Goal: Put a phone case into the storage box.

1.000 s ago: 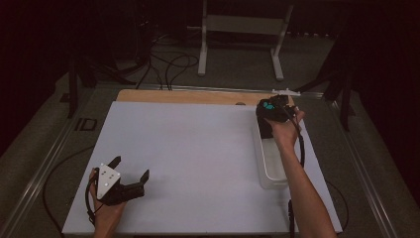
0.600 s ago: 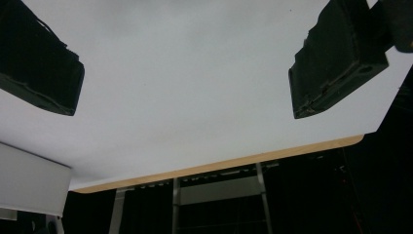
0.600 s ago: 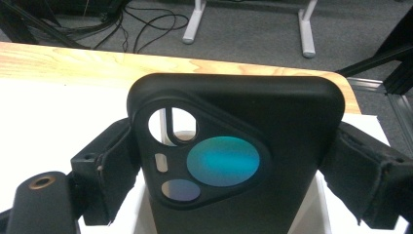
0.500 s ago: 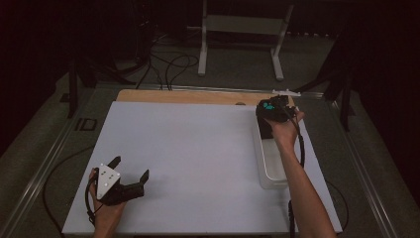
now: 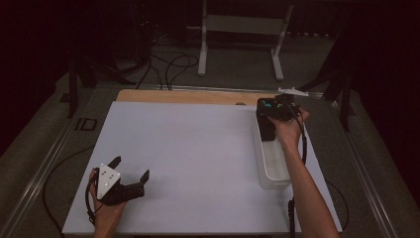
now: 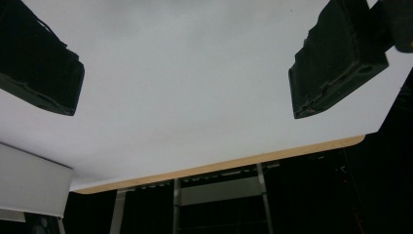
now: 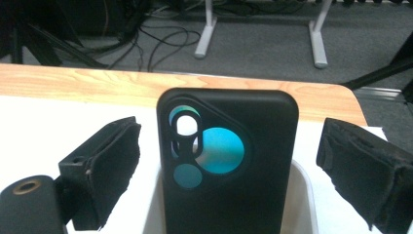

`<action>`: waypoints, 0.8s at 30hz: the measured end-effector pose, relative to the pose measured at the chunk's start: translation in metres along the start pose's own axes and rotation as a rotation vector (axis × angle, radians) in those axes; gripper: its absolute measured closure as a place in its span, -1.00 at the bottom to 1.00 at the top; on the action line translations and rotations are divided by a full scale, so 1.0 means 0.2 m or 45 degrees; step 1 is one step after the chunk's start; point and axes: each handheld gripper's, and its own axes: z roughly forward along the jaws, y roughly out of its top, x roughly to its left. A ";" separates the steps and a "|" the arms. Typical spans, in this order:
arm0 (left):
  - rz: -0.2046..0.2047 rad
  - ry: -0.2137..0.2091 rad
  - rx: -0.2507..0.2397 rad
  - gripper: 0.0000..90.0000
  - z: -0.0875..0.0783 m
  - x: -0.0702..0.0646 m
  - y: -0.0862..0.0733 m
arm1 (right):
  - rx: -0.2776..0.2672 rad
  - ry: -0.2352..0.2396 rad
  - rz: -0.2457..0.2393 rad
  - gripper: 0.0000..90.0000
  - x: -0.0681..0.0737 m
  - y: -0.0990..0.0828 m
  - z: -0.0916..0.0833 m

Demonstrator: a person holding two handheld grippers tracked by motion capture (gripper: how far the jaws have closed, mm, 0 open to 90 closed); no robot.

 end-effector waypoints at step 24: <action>-0.003 -0.031 0.062 -1.00 0.02 -0.01 0.00 | -0.114 0.355 -0.121 -0.81 0.19 -0.08 -0.29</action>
